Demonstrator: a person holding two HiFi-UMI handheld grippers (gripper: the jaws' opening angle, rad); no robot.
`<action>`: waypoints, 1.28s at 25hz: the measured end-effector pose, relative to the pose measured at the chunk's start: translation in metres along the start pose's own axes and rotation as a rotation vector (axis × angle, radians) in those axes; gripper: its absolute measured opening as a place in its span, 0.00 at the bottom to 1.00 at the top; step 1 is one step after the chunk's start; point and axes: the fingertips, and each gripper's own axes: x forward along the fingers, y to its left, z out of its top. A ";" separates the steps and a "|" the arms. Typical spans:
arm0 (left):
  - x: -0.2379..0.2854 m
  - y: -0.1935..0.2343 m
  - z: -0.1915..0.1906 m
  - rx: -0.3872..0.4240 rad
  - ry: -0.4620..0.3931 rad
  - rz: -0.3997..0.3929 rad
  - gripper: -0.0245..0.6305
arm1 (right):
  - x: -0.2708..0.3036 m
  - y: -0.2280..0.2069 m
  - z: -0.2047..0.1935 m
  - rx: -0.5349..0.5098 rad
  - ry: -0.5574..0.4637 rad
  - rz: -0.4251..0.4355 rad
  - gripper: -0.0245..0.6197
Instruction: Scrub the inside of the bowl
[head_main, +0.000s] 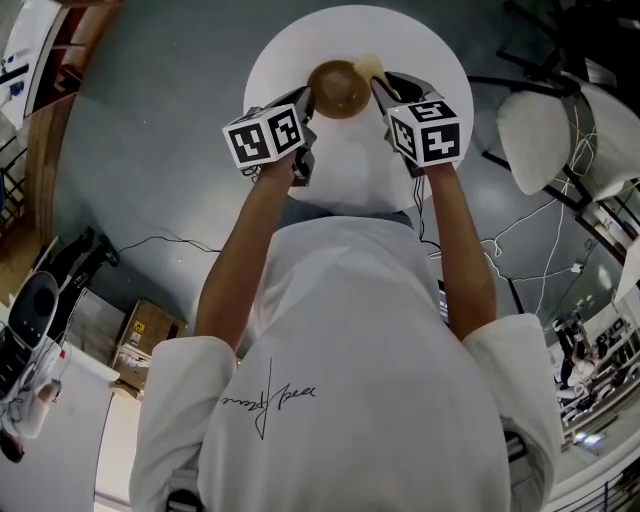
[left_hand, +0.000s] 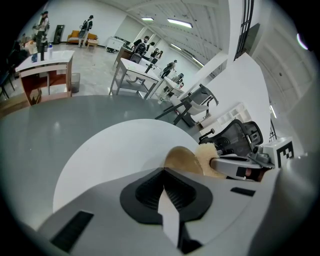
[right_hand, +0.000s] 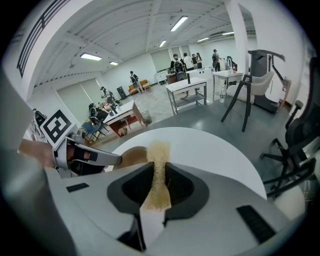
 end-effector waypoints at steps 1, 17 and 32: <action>0.000 -0.001 0.000 0.001 -0.001 0.000 0.05 | -0.001 0.000 -0.001 0.003 -0.001 0.000 0.16; 0.000 -0.002 -0.001 -0.006 -0.014 -0.006 0.05 | -0.011 0.003 -0.020 0.015 0.022 -0.003 0.16; 0.001 -0.003 0.002 -0.003 -0.014 -0.002 0.05 | -0.015 0.011 -0.033 0.038 0.031 0.019 0.16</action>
